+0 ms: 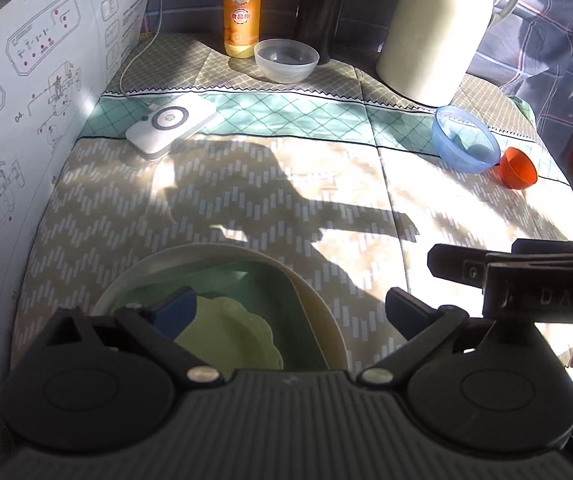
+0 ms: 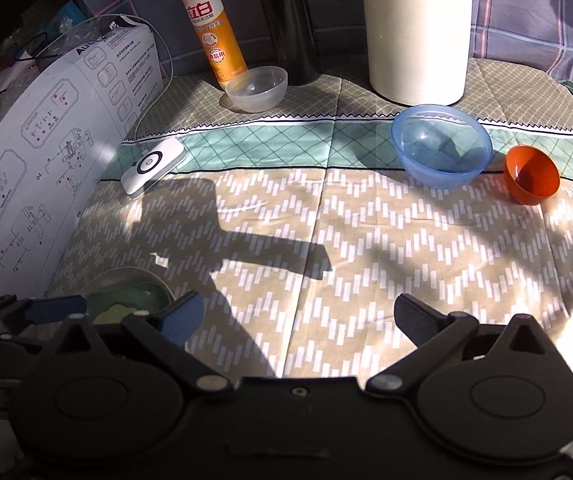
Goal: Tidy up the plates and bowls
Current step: 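Move both grippers to the blue plastic bowl and close on its rim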
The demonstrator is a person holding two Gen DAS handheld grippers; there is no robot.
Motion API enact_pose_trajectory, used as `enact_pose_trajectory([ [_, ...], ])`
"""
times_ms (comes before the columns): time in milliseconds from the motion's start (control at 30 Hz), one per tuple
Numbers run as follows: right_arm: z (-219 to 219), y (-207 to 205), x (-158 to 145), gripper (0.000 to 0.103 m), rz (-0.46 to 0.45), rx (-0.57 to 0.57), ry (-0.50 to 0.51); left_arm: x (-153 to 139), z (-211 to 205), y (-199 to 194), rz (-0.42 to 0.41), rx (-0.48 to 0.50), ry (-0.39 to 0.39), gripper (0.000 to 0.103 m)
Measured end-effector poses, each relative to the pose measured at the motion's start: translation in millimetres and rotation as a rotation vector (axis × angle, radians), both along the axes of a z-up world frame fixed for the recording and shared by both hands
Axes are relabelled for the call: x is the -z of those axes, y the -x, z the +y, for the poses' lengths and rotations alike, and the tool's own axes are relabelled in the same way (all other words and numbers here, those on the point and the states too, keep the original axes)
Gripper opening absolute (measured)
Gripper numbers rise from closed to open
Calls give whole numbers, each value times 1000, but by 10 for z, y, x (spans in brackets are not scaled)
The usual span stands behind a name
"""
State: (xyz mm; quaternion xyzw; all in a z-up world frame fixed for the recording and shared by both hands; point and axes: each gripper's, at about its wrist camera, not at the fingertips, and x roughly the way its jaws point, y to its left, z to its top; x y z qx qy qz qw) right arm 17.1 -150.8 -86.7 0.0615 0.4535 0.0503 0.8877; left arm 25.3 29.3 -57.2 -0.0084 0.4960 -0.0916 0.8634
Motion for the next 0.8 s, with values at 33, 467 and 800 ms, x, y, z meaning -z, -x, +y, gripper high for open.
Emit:
enact_pose_trajectory([
  [33,-65,-5,13,103,0,15,-3,-8,-57,-31,-4,13,-6,103],
  [467,-741,-312,-148,103,-70,120,11,-95,-622,-517,-35,119,-34,103],
  [800,-1281,-881,-307,98,-151,196,15,-74,-1088,-1119,-48,139,-29,103],
])
